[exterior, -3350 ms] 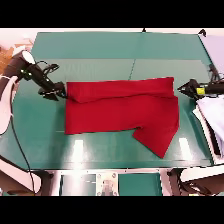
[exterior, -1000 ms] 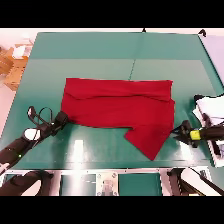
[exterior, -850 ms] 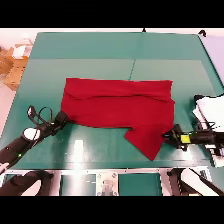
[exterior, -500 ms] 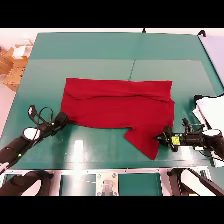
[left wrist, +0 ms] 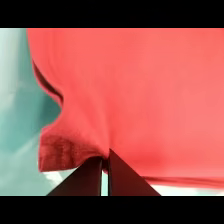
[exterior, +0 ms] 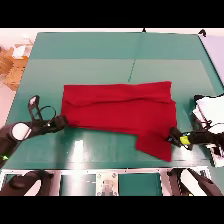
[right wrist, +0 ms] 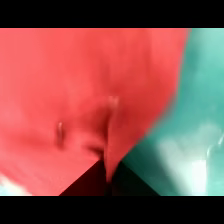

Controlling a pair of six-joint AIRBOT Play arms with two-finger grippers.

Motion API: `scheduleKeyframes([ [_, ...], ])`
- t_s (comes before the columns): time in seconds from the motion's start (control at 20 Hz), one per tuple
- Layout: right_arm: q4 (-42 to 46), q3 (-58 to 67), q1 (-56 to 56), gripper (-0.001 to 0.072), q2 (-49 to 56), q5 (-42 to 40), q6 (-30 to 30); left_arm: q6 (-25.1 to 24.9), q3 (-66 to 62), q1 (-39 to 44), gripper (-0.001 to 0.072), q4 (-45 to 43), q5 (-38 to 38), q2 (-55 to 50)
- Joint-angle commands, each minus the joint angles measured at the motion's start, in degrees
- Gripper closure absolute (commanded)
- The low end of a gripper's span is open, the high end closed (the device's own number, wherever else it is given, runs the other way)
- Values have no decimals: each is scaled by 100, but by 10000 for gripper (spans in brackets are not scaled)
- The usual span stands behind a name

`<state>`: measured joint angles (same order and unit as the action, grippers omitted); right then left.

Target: Fold the shirts.

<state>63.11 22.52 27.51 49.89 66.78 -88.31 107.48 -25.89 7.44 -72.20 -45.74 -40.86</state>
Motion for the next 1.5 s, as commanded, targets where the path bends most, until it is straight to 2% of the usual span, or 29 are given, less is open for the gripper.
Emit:
scheduleKeyframes([
  [0.0,-188,732,-26,697,-356,365,-249,494,-667,-4,679,-1331,-807,155],
  [0.2,-1056,1749,-498,697,125,-247,55,321,-911,-4,679,-839,-111,-426],
  [0.35,-1064,2562,-984,696,1121,-562,52,-2,-1388,-4,679,-457,503,-1307],
  [0.6,-1073,3864,-1204,696,2940,-962,61,-363,-2820,-4,679,-358,1001,-3303],
  [0.8,-1416,4614,-1261,694,4148,-1427,393,-361,-3777,-4,678,-101,1617,-4708],
  [0.85,-1456,4769,-1259,624,4369,-1427,402,-365,-3923,-4,570,-81,1617,-4870],
  [0.9,-1449,4911,-1215,440,4498,-1351,466,-367,-4019,-4,96,-118,1606,-4916],
  [0.95,-1434,5016,-1128,324,4531,-1250,509,-374,-4116,-7,13,-157,1515,-4883],
  [1.15,-1401,5624,-332,301,4531,-345,1078,-455,-4854,-7,16,-1104,262,-4671],
  [1.25,-1399,5687,120,112,4535,79,1561,-450,-5246,-7,16,-1635,-275,-4579],
  [1.4,-1399,5685,586,100,4734,739,2131,-450,-5646,-4,21,-1700,-789,-4518],
  [1.45,-1412,5687,664,37,4863,898,2293,-450,-5698,-4,150,-1694,-874,-4505],
])
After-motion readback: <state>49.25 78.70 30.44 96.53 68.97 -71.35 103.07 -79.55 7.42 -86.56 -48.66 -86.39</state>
